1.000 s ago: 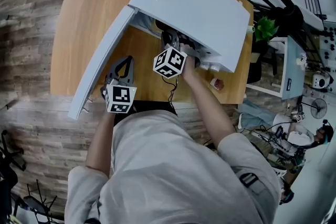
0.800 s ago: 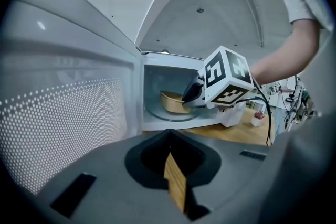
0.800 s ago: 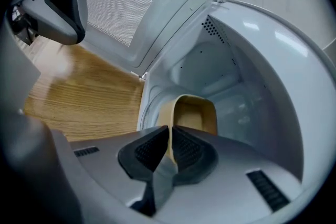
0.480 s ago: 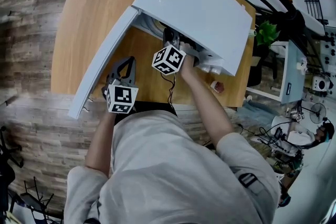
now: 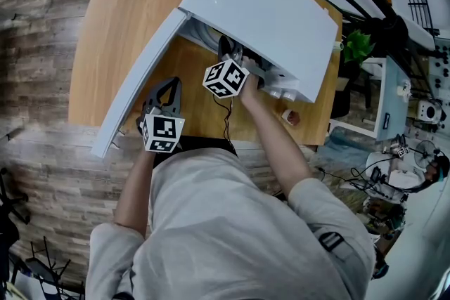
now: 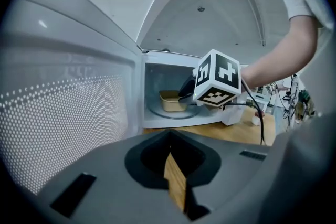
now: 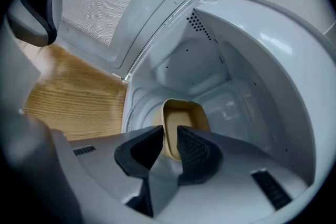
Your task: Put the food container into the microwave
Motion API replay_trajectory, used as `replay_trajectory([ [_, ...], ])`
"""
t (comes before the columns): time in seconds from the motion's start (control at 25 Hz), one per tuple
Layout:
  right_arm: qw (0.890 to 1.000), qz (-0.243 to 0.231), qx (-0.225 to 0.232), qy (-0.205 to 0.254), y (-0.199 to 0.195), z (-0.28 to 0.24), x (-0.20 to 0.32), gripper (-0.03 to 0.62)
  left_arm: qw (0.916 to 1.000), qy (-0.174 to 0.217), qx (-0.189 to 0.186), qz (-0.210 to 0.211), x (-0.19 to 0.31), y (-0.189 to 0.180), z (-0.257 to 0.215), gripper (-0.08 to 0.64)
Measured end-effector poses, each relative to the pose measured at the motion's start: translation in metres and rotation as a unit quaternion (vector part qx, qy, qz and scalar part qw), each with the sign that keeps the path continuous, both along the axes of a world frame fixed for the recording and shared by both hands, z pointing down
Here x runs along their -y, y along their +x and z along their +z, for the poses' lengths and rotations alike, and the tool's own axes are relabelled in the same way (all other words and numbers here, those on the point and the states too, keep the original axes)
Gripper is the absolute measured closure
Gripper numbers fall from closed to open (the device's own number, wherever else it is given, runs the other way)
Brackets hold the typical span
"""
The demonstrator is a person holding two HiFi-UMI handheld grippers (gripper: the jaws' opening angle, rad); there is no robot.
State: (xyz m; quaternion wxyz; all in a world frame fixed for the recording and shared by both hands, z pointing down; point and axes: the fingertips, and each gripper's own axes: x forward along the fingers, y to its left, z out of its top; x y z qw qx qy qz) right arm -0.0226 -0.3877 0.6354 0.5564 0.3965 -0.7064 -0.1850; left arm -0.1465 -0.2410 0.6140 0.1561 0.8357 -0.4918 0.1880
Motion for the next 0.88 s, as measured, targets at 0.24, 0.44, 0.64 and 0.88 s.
replay_trajectory([
  [0.24,0.998,0.025,0.055,0.001,-0.002,-0.006,-0.009,0.485,1.0,0.001,-0.001,0.004,-0.002,0.0,-0.001,0.549],
  [0.44,0.979,0.095,0.177,-0.028,-0.001,-0.014,-0.021,0.488,1.0,0.003,-0.004,0.003,0.0,-0.001,-0.003,0.548],
  [0.64,0.954,0.144,0.26,-0.031,0.008,-0.027,-0.036,0.578,0.9999,0.009,-0.006,0.006,0.0,0.001,-0.01,0.549],
  [0.88,0.941,0.145,0.305,-0.036,0.013,-0.04,-0.069,0.589,0.9997,0.014,-0.011,0.019,-0.009,0.011,-0.02,0.549],
])
